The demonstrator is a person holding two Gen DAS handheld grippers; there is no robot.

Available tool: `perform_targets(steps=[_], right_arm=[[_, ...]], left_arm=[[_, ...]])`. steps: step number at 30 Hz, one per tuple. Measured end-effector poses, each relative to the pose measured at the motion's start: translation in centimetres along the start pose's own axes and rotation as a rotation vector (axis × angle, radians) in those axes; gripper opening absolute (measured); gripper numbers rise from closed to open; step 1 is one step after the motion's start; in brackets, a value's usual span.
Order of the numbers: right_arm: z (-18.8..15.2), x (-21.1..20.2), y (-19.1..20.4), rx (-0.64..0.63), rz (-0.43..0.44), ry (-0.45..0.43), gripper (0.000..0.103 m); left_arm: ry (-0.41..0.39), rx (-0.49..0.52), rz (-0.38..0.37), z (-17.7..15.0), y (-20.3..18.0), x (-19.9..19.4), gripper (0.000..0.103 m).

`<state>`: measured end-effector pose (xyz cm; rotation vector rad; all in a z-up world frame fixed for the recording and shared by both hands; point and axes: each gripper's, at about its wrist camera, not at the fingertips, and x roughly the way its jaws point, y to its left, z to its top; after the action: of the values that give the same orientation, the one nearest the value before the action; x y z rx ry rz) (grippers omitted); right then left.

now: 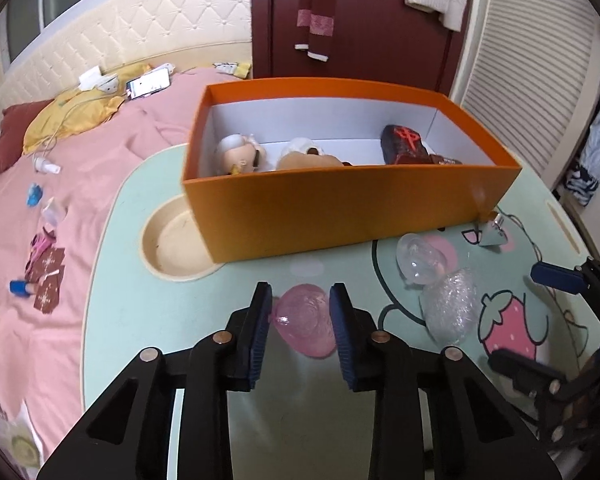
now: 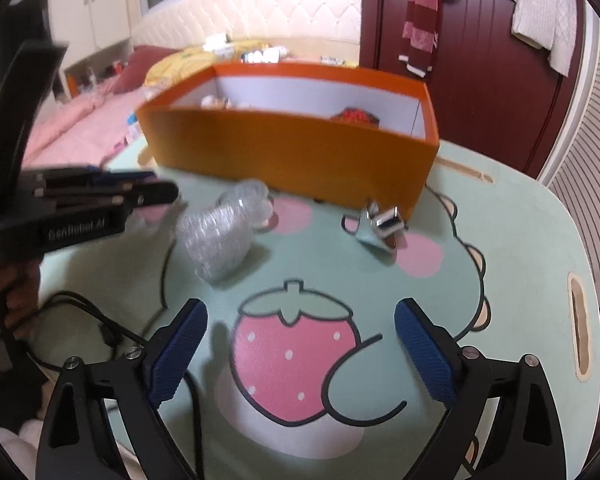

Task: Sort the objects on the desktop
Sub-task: 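Grasp the pink heart piece with left tool while right tool nears the bubble wrap, then lift the pink heart with left tool while right tool grasps the bubble wrap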

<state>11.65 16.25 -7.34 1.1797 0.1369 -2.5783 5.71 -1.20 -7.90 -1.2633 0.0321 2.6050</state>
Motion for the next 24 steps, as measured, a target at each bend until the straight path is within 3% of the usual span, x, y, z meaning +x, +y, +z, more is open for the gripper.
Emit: perform_targets(steps=[7,18,23,24], right_arm=[[2.5,0.4,0.0,0.123,0.067,-0.03,0.093],[3.3,2.9,2.2,0.063,0.013,0.022,0.087],[3.2,4.1,2.8,0.037,-0.024,0.053,0.074],[3.2,4.1,3.0,0.022,-0.041,0.051,0.067]], left_arm=[[-0.01,-0.067,-0.036,-0.5,1.4,-0.7,0.03],[-0.008,-0.101,-0.069,-1.0,1.7,-0.7,0.03],[-0.007,-0.091,-0.057,-1.0,1.6,-0.7,0.03],[-0.006,-0.089,-0.054,-1.0,1.6,-0.7,0.03]])
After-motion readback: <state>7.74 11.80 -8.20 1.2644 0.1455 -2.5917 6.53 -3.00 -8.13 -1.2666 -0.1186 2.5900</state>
